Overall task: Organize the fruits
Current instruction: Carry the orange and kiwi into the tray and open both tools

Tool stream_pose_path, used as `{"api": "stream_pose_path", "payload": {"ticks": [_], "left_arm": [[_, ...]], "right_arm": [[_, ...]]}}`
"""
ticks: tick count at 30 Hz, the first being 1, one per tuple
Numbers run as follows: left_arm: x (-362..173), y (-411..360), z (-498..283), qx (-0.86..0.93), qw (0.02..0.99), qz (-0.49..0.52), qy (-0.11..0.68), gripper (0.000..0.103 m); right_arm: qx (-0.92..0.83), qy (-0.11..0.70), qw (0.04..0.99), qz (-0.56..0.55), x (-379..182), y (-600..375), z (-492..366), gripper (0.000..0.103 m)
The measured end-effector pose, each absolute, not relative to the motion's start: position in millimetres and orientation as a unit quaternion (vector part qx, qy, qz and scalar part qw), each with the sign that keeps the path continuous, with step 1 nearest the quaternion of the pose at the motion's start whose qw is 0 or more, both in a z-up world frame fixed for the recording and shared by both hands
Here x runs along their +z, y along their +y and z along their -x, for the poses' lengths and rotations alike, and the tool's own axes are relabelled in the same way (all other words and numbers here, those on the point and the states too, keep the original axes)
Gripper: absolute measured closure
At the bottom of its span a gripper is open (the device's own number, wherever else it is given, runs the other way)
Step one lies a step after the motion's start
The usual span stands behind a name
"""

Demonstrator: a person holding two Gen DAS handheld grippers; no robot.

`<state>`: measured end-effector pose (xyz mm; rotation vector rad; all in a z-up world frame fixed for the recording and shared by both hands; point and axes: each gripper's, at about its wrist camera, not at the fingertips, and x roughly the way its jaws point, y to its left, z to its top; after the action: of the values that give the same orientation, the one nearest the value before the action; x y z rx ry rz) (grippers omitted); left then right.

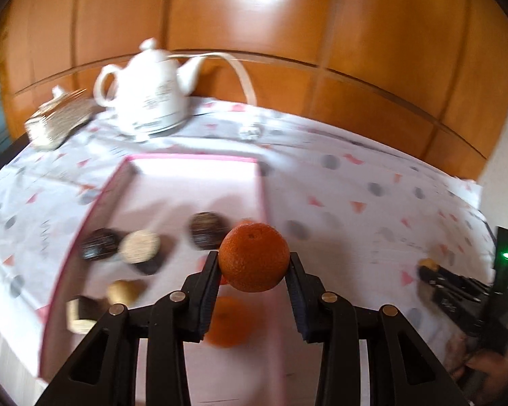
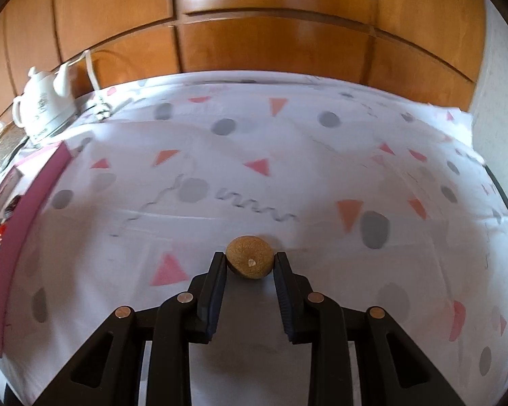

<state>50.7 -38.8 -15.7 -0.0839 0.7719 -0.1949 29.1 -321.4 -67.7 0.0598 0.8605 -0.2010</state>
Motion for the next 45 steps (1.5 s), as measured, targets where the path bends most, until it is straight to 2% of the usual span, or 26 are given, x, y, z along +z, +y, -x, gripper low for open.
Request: {"api": "stream_pose_path", "payload": {"ticks": [11,27,39,45], "left_arm": [[-37.6,20.8,-42.5,-0.032,0.915,0.065,0.397,0.065],[-46.8,33.6,-34.9,-0.023,0.911,0.067,0.406,0.064],[-49.7,40.9,-37.1,-0.028,0.912,0.074,0.403,0.064],[-50.0,38.0,-43.4,-0.042,0.912,0.073,0.401,0.063]], "right_arm": [[0.027,0.394,0.918,-0.018,-36.9,-241.4,-42.3,0.075],[0.199,0.393,0.898,0.007,-8.9,-129.8,-69.1,0.074],[0.238,0.412,0.88,-0.001,-11.0,-91.9,-99.6,0.074],[0.249,0.452,0.856,0.0,-32.0,-73.3,-118.9,0.073]]}}
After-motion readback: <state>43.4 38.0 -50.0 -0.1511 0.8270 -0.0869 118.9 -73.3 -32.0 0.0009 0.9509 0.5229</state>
